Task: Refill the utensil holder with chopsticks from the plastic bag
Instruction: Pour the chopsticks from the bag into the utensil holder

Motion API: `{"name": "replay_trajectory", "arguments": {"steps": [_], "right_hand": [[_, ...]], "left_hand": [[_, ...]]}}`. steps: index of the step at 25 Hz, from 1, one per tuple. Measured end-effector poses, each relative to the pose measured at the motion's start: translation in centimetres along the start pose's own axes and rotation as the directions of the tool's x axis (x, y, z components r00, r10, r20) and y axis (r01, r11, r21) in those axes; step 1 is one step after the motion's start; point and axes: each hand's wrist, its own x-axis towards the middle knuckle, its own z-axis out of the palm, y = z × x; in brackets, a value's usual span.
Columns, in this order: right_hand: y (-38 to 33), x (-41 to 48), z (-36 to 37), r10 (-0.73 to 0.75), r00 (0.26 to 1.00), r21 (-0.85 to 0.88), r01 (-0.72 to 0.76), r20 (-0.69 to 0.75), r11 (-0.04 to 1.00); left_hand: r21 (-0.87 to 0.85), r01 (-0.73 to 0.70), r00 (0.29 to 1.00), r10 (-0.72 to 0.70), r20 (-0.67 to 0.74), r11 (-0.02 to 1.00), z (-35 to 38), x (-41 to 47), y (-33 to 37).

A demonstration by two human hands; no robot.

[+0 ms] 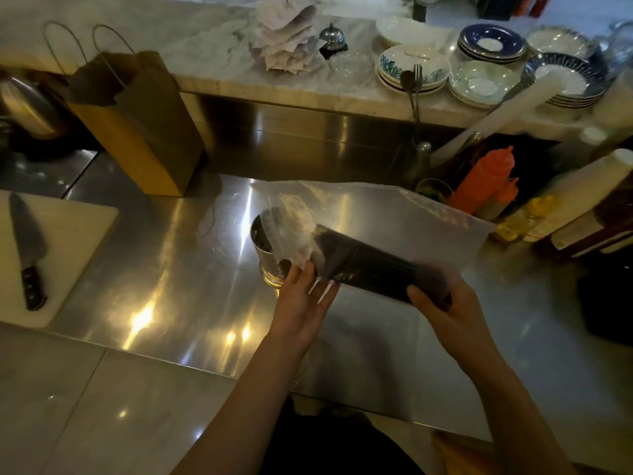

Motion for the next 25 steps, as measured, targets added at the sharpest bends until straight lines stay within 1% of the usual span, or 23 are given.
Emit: {"name": "replay_trajectory", "arguments": {"steps": [5,9,13,17,19,22,25], "right_hand": [[-1.1,-0.3,0.7,-0.032,0.997,-0.069,0.027,-0.074,0.997],[-2.5,-0.2,1.6,-0.023,0.994,-0.120,0.010,-0.106,0.993],[-3.5,-0.2,1.9,0.007,0.984,-0.183,-0.041,-0.179,0.982],[-4.0,0.1,1.1,-0.006,0.988,-0.233,-0.031,-0.156,0.972],[-4.0,0.5,0.4,-0.039,0.988,-0.253,-0.001,-0.151,0.967],[-4.1,1.6,-0.5,-0.039,0.992,-0.260,0.007,-0.117,0.966],[-5.0,2.3,-1.7,-0.098,0.992,-0.273,0.075,-0.074,0.959]], "left_hand": [[0.056,0.045,0.998,-0.047,0.028,0.997,0.8,0.6,1.3],[0.043,0.106,0.993,-0.108,0.043,0.993,0.7,1.6,2.3],[0.031,0.179,0.979,-0.181,0.091,0.983,0.6,2.6,2.8],[0.019,0.201,0.972,-0.202,0.118,0.979,1.0,2.7,2.5],[-0.022,0.207,0.972,-0.203,0.116,0.978,1.3,2.6,2.1],[-0.082,0.186,0.980,-0.179,0.088,0.979,2.1,2.5,1.3],[-0.113,0.173,0.983,-0.164,0.086,0.978,2.8,2.2,0.6]]}}
